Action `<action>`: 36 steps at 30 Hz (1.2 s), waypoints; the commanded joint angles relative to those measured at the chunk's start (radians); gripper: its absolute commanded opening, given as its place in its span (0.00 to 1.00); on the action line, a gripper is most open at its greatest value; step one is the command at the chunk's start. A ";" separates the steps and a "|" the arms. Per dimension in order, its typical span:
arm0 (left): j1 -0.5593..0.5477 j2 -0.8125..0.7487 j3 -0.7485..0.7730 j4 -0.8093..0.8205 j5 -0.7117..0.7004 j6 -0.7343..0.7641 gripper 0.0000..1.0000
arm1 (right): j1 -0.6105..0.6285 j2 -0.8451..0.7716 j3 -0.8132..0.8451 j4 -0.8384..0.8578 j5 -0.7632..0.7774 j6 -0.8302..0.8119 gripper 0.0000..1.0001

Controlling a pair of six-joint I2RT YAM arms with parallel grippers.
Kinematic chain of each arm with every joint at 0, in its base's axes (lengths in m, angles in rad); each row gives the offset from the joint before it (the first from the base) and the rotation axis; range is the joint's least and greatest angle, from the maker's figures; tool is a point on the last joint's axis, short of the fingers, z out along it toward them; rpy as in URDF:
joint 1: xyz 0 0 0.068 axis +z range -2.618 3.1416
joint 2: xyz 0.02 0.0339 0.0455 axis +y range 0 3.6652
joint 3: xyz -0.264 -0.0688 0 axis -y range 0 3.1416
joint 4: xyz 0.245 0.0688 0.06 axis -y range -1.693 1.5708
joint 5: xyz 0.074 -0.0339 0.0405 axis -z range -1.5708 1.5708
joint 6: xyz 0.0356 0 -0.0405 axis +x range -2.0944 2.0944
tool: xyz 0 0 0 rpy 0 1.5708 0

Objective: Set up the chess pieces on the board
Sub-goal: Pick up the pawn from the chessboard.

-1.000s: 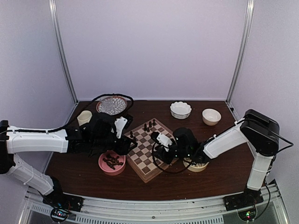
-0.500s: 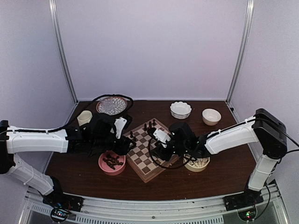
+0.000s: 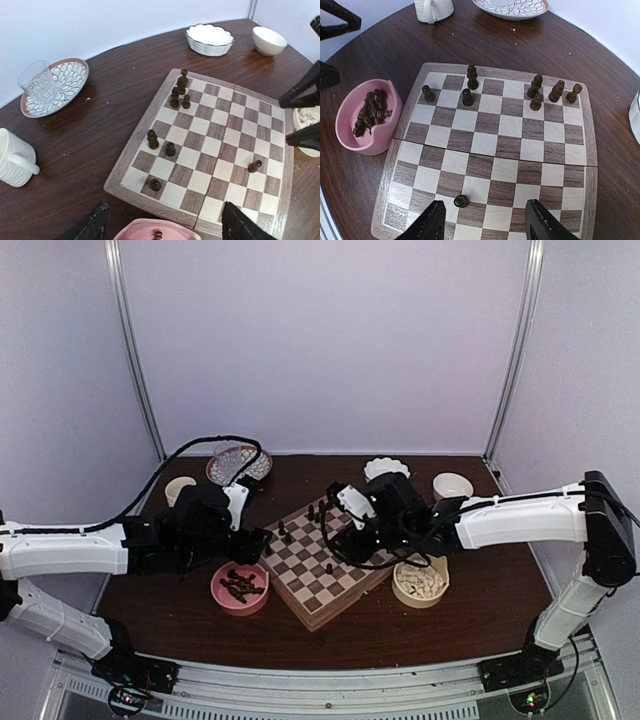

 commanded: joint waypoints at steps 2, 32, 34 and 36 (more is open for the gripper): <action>0.001 -0.036 -0.045 0.052 -0.180 -0.030 0.88 | 0.013 0.073 0.081 -0.140 -0.046 0.027 0.56; 0.040 -0.017 -0.037 0.036 -0.135 -0.062 0.97 | 0.023 0.278 0.217 -0.231 -0.088 0.055 0.29; 0.040 -0.014 -0.035 0.033 -0.132 -0.062 0.97 | 0.022 0.282 0.219 -0.229 -0.088 0.055 0.24; 0.040 -0.015 -0.033 0.034 -0.132 -0.062 0.97 | 0.022 0.284 0.221 -0.230 -0.087 0.054 0.19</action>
